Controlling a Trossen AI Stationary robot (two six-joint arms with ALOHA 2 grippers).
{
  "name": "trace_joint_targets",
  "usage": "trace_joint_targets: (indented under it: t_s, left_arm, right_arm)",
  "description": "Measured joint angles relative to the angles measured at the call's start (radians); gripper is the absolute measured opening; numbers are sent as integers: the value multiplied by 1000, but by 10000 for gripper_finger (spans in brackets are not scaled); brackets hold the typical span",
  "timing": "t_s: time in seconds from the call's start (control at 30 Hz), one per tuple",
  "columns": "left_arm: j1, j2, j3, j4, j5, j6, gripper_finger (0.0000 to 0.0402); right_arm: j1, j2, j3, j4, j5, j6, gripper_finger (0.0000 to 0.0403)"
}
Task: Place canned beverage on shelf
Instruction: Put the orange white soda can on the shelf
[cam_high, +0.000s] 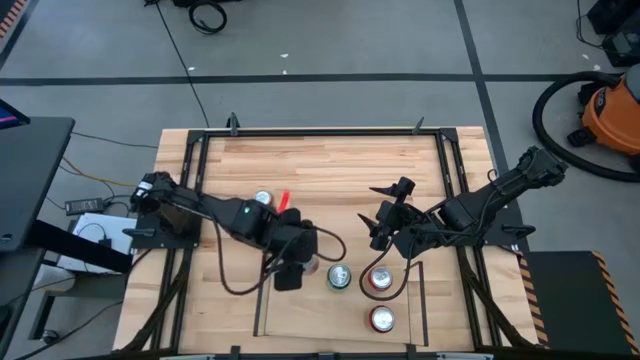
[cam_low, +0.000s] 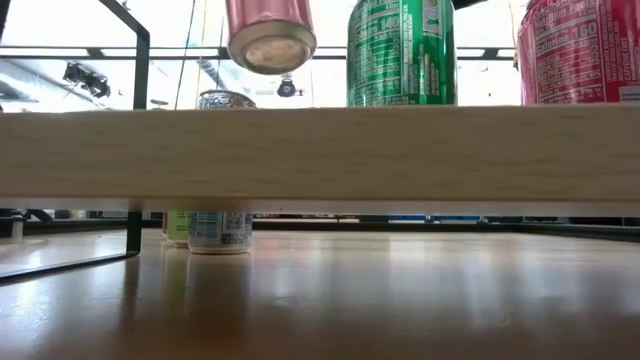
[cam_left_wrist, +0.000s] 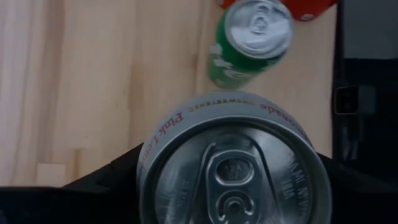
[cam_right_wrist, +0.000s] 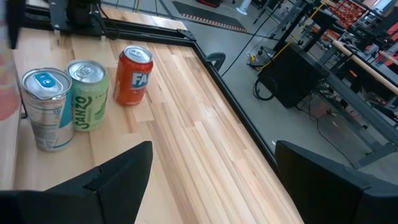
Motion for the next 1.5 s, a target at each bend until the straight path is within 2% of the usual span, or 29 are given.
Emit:
trace_joint_targets:
  t_s: [0.2,0.3,0.67,1.07,1.27,1.5]
  left_arm:
    - [-63,1,-57,99,6,-56,307]
    - [-88,2,-80,158,58,-99,307]
    - [-177,106,-83,312,93,-172,307]
    - [-216,177,-83,455,77,-176,307]
    - [-224,178,-49,507,1,-149,307]
    - [-222,219,1,567,-25,-132,307]
  right_arm:
    - [0,0,0,0,0,-1,349]
    - [0,0,0,0,-2,-1,349]
    - [0,0,0,13,-3,-6,349]
    - [0,0,0,38,-25,-17,349]
    - [0,0,0,54,-29,-49,349]
    - [2,0,0,57,-30,-58,349]
